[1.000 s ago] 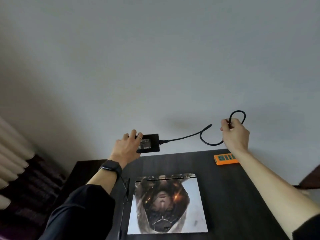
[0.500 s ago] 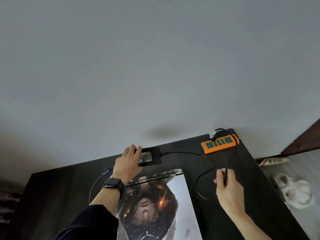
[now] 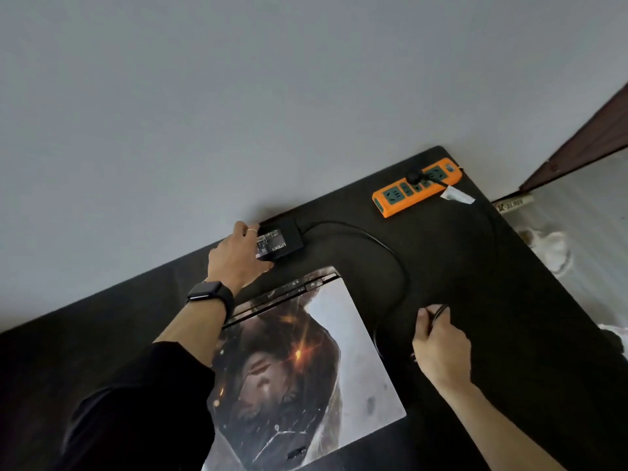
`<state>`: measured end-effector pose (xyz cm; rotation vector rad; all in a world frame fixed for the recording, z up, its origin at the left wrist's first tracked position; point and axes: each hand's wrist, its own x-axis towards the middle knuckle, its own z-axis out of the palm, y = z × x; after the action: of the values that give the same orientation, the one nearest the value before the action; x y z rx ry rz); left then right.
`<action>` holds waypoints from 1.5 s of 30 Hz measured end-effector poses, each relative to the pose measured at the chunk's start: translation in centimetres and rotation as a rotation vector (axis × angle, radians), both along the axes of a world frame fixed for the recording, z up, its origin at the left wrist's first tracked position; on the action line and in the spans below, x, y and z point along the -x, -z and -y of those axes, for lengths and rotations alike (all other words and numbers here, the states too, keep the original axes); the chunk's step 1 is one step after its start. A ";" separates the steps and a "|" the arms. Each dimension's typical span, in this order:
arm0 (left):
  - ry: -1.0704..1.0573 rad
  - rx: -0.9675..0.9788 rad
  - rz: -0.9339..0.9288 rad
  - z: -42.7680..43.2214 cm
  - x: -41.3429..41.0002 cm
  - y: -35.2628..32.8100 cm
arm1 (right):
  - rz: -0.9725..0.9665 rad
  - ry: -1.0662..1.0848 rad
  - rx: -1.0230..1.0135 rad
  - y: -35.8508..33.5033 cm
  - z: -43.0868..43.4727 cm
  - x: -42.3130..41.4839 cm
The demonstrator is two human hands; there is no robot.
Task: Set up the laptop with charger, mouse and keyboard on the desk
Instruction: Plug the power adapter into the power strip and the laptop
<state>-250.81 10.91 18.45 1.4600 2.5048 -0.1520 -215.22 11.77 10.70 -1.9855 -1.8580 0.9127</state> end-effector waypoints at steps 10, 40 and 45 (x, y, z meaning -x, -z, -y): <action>0.041 -0.001 -0.062 -2.6 2.5 3.8 | -0.125 0.087 0.090 -0.1 -3.1 1.8; -1.242 -0.250 0.274 43.4 -24.7 -0.4 | 0.000 -0.867 0.003 -6.0 19.1 0.9; -1.224 0.009 0.320 49.2 -28.5 1.1 | 0.015 -1.169 0.213 -6.0 24.1 2.8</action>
<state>-222.27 -38.28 17.35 -0.2178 2.6016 0.2639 -218.04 -12.33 16.72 -0.7945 -3.0243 1.3621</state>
